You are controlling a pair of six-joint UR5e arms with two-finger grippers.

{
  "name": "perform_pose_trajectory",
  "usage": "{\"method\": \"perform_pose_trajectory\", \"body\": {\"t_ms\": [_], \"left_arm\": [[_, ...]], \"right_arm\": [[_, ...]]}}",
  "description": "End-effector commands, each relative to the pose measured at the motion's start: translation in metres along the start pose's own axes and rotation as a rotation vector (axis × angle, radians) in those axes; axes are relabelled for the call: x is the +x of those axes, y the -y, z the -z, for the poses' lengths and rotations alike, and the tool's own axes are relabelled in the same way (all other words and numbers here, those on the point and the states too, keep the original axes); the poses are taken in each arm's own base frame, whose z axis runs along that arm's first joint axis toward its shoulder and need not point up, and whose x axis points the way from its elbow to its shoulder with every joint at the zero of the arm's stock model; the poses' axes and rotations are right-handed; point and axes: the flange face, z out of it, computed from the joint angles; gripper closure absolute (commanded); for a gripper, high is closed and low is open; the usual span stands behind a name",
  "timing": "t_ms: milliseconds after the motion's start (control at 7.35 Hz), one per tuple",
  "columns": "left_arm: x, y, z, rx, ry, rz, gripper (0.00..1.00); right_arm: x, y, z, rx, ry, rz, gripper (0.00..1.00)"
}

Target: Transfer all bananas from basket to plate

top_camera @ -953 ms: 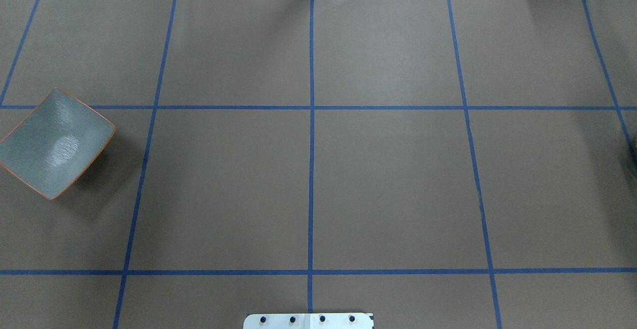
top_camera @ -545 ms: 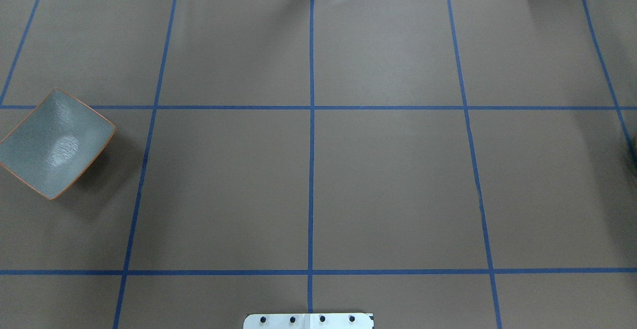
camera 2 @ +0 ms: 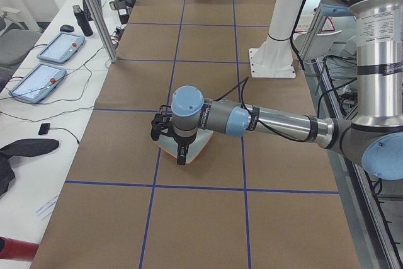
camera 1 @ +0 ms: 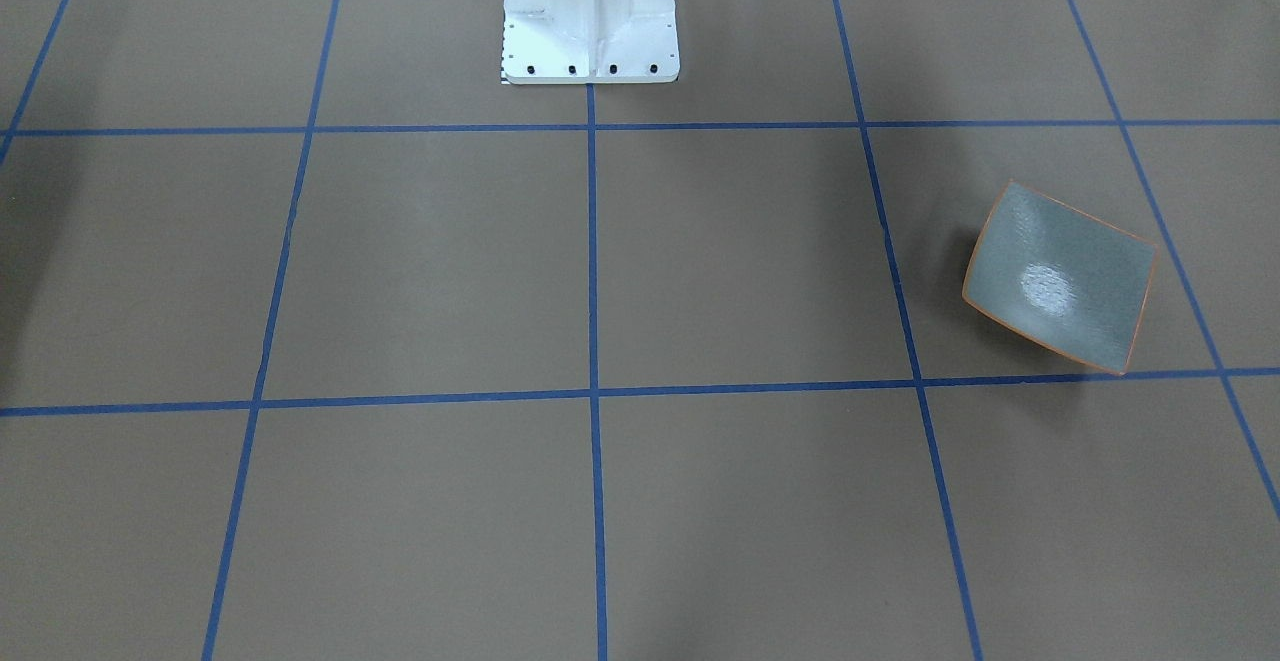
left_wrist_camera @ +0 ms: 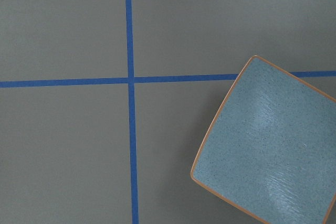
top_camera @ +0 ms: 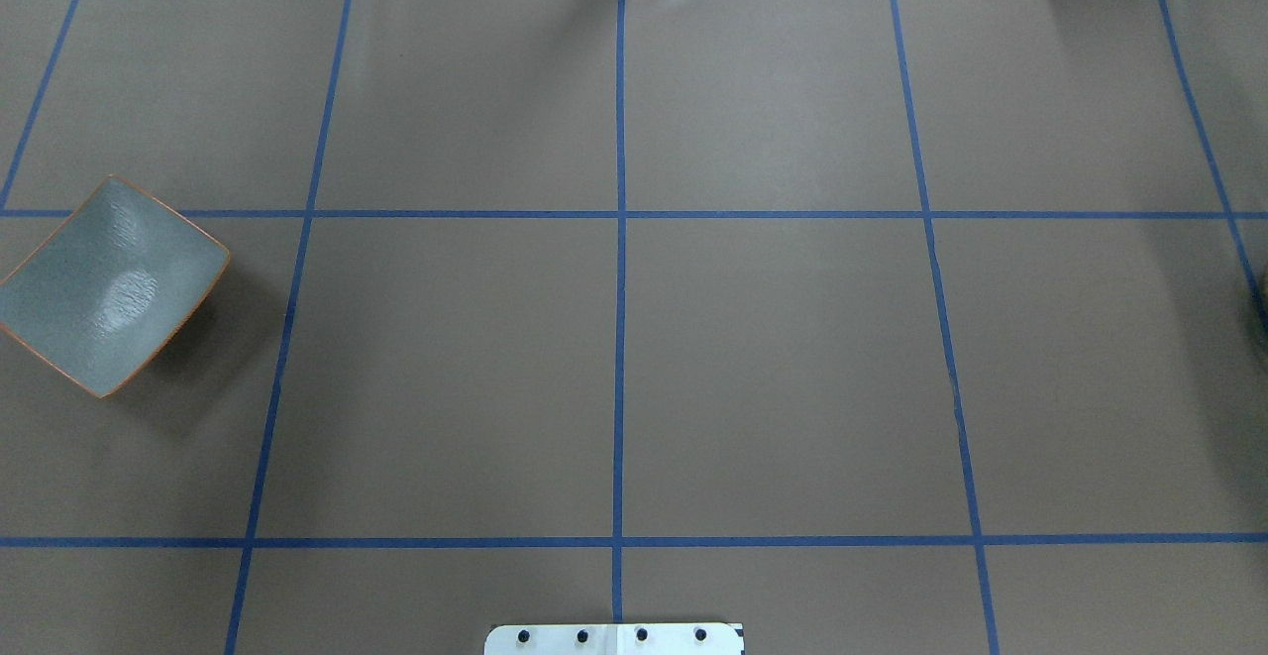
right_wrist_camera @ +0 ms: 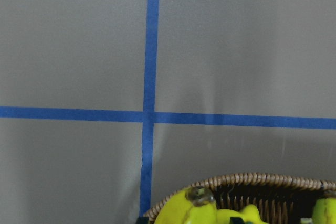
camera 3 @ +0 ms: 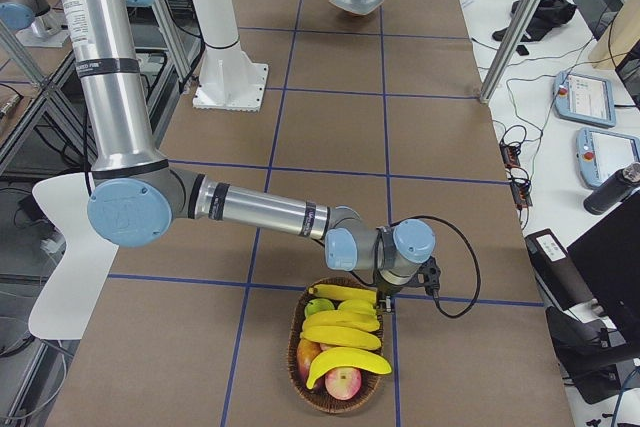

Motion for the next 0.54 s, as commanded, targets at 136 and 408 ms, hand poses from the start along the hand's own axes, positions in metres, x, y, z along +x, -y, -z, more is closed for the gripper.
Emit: {"method": "perform_pose_trajectory", "body": {"t_ms": [136,408], "left_arm": [[0.002,0.0,0.003,0.005,0.0,-0.003,0.0],[0.001,-0.006,0.002,0.001,0.0,0.002,0.0]], "right_arm": [[-0.001,0.004,-0.004,-0.007,0.0,-0.007,0.41],[-0.013,0.015,0.008,0.014,0.001,0.01,0.45]]}}
